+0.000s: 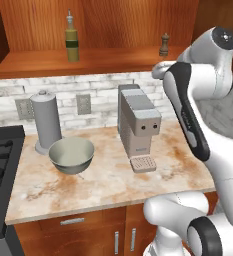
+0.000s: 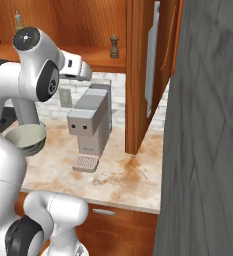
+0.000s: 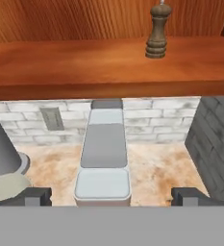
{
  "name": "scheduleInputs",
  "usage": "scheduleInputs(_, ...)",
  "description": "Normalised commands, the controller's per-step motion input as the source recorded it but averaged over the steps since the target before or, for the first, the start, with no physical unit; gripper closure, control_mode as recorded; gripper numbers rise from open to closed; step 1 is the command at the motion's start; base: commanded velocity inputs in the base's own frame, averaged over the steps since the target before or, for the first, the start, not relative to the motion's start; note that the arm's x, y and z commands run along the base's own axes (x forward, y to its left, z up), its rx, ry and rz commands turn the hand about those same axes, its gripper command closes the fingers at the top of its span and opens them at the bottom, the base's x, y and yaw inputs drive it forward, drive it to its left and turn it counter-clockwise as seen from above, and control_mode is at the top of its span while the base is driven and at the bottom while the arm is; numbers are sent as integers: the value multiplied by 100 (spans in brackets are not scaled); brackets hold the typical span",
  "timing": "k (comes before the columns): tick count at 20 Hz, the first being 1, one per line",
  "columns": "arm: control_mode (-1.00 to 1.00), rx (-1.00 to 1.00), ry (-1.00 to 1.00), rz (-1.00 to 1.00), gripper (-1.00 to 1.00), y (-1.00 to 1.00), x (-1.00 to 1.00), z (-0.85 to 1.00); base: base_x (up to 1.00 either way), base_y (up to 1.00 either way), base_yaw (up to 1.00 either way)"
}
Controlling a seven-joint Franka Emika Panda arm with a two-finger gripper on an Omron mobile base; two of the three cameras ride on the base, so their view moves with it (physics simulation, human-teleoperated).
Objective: Retrieve the bottle and the shaker from the cabinet and place them next to the mixing bowl on the counter. Then add garlic from the fridge to the mixing bowl.
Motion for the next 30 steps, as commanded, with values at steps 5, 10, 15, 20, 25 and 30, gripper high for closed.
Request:
scheduleInputs(5, -100, 5, -8, 0, -100, -2, 28, 24, 0, 0, 0)
scheduleInputs(10, -100, 0, -2, 0, -100, -1, 24, 23, 0, 0, 0)
scheduleInputs(15, -100, 0, -2, 0, -100, -4, 20, 14, 0, 0, 0)
scheduleInputs(20, -100, 0, -1, 0, -100, -39, 50, 0, 0, 0, 0)
scheduleInputs(25, -100, 0, 0, -2, -100, -38, 61, 0, 0, 0, 0)
scheduleInputs(30, -100, 0, 0, -9, -100, -1, 69, 0, 0, 0, 0)
